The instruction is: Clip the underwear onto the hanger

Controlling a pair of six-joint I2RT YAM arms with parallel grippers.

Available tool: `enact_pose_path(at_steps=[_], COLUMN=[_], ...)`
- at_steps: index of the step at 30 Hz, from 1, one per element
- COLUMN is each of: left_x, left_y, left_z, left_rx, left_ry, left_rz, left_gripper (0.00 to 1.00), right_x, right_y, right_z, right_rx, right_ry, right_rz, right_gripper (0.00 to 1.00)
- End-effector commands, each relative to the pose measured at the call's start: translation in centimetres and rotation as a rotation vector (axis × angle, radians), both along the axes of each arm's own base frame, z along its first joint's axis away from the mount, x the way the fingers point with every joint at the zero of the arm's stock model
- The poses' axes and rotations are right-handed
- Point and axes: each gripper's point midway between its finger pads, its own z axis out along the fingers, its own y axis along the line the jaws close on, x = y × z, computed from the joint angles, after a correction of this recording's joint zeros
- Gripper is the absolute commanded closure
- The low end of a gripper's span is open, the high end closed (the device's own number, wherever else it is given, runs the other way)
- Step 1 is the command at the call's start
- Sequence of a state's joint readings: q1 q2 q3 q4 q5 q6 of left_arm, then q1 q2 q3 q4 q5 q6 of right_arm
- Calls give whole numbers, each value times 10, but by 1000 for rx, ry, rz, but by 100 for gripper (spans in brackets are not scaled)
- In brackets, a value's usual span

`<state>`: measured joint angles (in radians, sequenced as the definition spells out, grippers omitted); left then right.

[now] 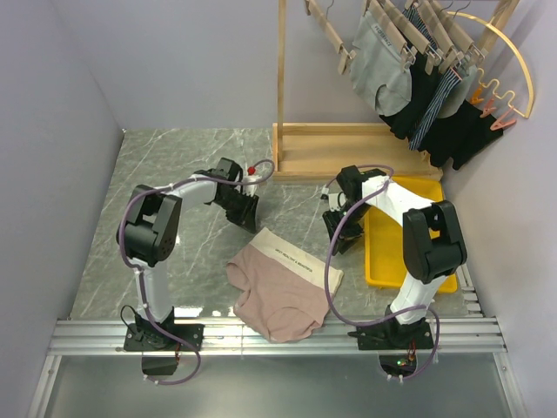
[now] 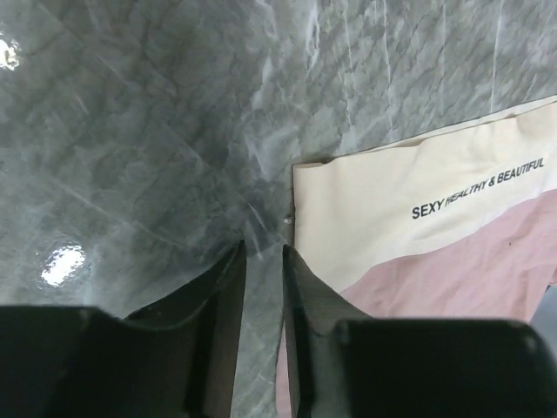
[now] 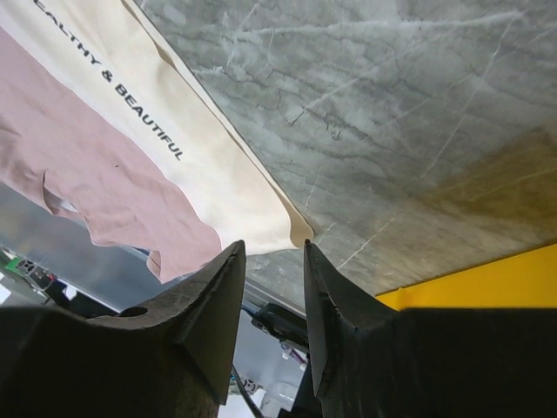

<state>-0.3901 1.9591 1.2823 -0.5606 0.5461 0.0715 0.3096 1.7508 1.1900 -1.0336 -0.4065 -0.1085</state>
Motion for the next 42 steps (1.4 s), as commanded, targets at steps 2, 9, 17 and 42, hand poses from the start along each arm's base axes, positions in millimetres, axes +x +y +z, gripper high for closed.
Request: enact_pose_path(at_steps=[2,9,17,42], left_x=[-3,-13,-3,25], left_y=[-13,-21,0,129], left_z=[0,-9,-14,4], left_rx=[-70,-112,-70,66], left_ry=[49,134,128,9], left_rz=[1,3,139,560], left_gripper=[71,69,100,64], right_x=[9,5,17,110], right_y=[5,1,3,83], right_z=[6,4,6,-9], right_rx=[18,2,-5,86], right_ry=[-21,-23,-35,-130], right_rz=[-10,-18,-22,-76], right_gripper=[59,59,59,62])
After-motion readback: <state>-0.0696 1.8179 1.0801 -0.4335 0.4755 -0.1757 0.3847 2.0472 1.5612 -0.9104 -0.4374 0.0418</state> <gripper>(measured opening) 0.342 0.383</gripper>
